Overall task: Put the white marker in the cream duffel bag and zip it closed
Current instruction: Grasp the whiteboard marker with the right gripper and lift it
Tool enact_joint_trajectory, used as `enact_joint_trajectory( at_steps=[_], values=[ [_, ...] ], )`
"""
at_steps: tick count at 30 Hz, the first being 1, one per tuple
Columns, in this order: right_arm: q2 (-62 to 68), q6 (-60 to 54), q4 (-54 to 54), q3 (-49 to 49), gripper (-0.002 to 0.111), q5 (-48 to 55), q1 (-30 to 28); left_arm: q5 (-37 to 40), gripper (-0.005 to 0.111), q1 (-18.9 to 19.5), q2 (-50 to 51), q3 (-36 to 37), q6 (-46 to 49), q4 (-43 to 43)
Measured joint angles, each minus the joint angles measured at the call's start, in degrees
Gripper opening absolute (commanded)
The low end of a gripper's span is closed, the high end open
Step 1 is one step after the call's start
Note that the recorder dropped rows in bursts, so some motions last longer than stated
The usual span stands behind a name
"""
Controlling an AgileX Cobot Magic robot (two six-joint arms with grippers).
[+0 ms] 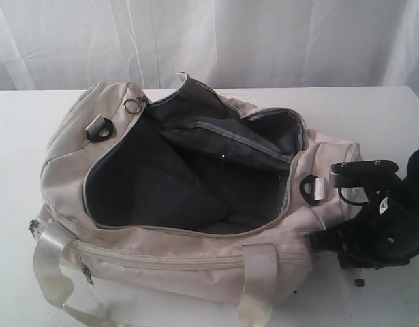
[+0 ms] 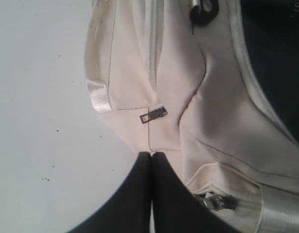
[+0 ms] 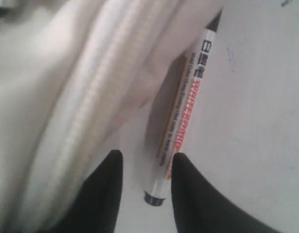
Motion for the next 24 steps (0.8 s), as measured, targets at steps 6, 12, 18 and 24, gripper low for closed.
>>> enact_joint_trajectory(
  at_steps=[6, 12, 18, 24],
  values=[
    [2.3, 1.7, -4.9, 0.0, 0.032, -0.5, 0.0, 0.2, 0.0, 0.0, 0.0, 0.0, 0.0, 0.0],
    [3.5, 2.7, -5.3, 0.0, 0.032, -3.4, 0.0, 0.4, 0.0, 0.0, 0.0, 0.0, 0.0, 0.0],
    [4.7, 4.4, -5.4, 0.0, 0.025, -3.5, 0.0, 0.4, 0.0, 0.0, 0.0, 0.0, 0.0, 0.0],
    [4.7, 6.7, -5.4, 0.0, 0.004, -3.3, 0.0, 0.4, 0.0, 0.0, 0.0, 0.0, 0.0, 0.0]
  ],
)
